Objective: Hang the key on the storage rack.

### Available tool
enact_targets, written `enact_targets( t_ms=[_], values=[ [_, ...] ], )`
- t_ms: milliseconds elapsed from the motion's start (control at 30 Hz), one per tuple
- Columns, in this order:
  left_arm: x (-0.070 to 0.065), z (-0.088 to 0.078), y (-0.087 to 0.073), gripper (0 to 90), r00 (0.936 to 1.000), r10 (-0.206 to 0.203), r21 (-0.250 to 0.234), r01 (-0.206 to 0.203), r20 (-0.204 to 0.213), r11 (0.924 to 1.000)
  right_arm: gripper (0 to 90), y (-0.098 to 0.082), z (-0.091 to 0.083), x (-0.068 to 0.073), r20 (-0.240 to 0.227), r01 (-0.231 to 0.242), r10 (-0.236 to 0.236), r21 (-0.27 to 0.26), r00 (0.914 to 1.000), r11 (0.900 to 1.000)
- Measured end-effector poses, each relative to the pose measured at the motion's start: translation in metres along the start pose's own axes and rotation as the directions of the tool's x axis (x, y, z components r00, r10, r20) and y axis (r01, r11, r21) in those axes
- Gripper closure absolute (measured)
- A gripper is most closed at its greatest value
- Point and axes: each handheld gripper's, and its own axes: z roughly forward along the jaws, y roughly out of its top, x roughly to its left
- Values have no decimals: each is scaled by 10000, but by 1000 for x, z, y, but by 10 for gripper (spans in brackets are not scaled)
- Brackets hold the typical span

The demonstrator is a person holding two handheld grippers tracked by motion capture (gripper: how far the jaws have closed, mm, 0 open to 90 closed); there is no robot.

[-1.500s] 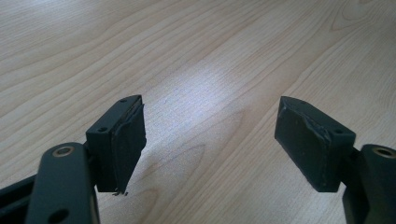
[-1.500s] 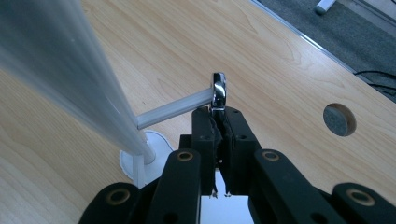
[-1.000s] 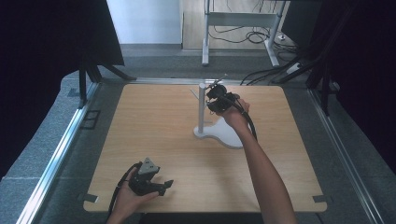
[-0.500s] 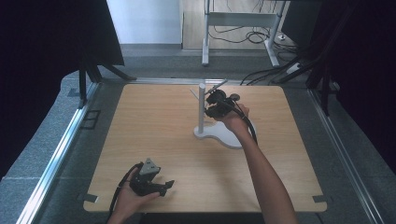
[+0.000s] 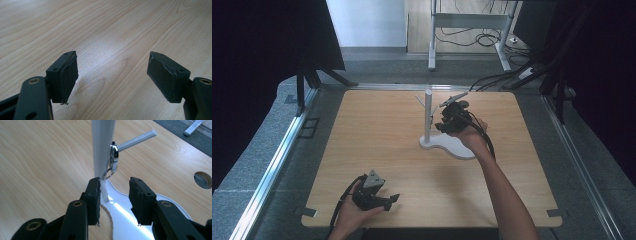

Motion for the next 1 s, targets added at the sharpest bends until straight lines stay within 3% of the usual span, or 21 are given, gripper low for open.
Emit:
enact_targets(
  t_ms=[333, 600, 800, 1000],
  values=[
    [1, -1, 0, 252, 10000, -38, -75, 38, -35, 10000, 529, -35, -20, 9, -309, -47, 37, -317, 9995, 9995],
    [0, -1, 1, 252, 10000, 3, -77, -3, -78, 10000, 508, -77, -36, 22, -536, -327, 283, -828, 9982, 9960],
    [1, -1, 1, 252, 9999, -14, -34, 13, -137, 10000, 497, -117, -32, 36, -920, -674, 585, -973, 9940, 9930],
    [1, -2, 1, 252, 9999, -31, -41, 31, -144, 10000, 491, -145, -31, 40, -1091, -1048, 926, -1113, 9897, 9882]
  ],
)
